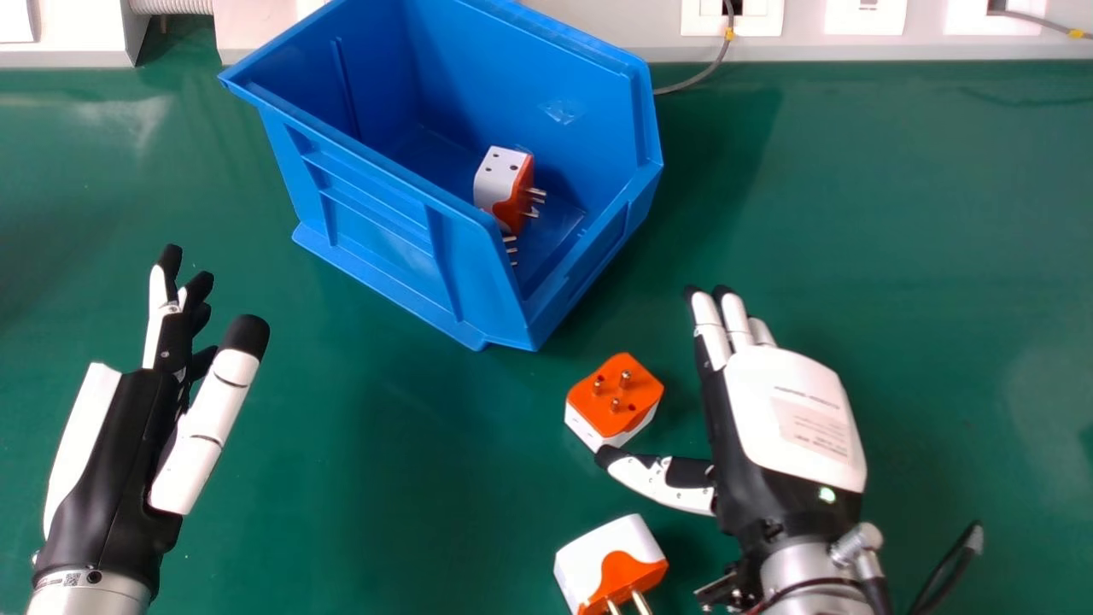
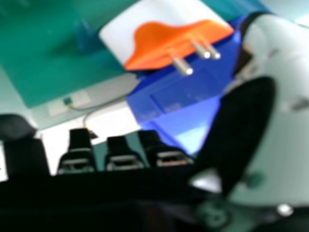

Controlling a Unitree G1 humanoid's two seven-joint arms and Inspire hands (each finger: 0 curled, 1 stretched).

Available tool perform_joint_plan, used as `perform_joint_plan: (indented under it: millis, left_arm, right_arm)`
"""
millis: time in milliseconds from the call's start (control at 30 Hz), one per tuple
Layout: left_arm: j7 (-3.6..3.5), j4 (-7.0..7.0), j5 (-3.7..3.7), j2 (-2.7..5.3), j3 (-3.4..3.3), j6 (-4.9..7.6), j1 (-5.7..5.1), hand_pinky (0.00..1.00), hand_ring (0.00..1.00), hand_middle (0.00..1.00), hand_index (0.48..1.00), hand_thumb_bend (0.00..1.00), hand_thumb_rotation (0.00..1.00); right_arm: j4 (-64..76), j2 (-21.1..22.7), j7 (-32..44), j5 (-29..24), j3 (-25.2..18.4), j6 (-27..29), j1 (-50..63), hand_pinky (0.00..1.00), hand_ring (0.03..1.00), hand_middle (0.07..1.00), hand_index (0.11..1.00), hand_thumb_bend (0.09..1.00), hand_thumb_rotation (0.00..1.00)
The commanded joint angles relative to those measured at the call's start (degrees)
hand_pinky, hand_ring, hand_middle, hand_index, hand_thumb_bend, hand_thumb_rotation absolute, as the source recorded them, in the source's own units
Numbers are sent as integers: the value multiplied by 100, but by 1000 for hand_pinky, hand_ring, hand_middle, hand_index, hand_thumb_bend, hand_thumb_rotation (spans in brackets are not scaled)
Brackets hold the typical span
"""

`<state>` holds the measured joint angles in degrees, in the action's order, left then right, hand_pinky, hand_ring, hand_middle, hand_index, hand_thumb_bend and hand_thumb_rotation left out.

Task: Pick all objects and put in blue box

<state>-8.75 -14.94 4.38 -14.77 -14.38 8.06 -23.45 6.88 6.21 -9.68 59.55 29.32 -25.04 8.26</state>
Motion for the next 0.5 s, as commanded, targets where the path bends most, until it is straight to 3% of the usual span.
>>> perform_joint_plan:
  millis: [0,467]
  left_arm:
    - [-16,-63,-69,-45,-14,117,43,926,988,996,977,631,1000]
    - [-22,-51,-105,-64,-34,119,56,928,988,997,977,633,1000]
  right_arm:
    - [-62,-82,45,106,38,-64,-234,861,941,985,965,514,540]
    - [-1324,-312,369,4,251,-385,-1160,854,925,965,941,516,543]
